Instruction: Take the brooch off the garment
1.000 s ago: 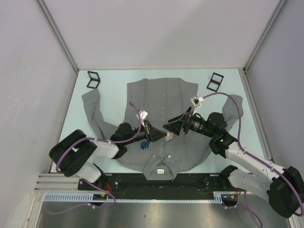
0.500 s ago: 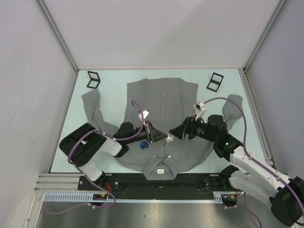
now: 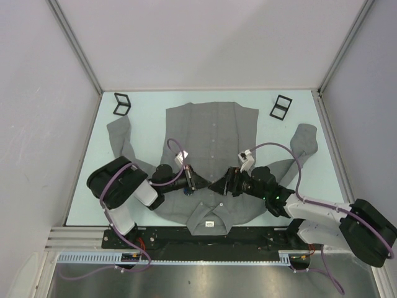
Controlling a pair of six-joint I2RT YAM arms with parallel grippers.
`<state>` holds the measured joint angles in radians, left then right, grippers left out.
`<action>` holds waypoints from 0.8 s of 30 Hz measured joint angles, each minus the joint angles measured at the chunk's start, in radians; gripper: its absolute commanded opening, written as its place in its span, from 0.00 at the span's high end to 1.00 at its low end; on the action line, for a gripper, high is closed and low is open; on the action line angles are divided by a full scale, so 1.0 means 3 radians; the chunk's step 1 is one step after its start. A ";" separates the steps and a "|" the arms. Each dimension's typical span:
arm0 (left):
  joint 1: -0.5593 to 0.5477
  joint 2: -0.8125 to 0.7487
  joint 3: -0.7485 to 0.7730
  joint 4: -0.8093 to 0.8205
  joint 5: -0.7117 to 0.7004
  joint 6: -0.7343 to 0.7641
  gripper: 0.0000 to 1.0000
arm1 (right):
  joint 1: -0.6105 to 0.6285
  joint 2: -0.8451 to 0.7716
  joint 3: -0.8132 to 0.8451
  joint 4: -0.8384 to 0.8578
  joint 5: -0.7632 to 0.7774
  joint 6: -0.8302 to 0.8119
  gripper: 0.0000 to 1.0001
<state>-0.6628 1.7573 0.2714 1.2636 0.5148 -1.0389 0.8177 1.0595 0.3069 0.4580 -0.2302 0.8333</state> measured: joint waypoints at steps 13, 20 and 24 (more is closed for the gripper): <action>-0.0053 -0.0160 -0.0043 0.0020 -0.0181 0.0092 0.99 | 0.0336 0.0434 -0.0008 0.0392 0.0444 0.0226 0.18; -0.0053 -0.0197 0.0094 0.0024 -0.0205 0.0121 1.00 | 0.0360 0.0432 -0.0010 0.0484 0.0520 0.0231 0.19; -0.0060 -0.0282 0.0188 0.0024 -0.0212 0.0117 1.00 | 0.0360 0.0422 -0.0010 0.0547 0.0539 0.0233 0.19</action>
<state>-0.6807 1.6726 0.3279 1.2709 0.4511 -1.0039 0.9257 1.1862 0.3038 0.6220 -0.0685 0.9031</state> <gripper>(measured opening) 0.005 0.815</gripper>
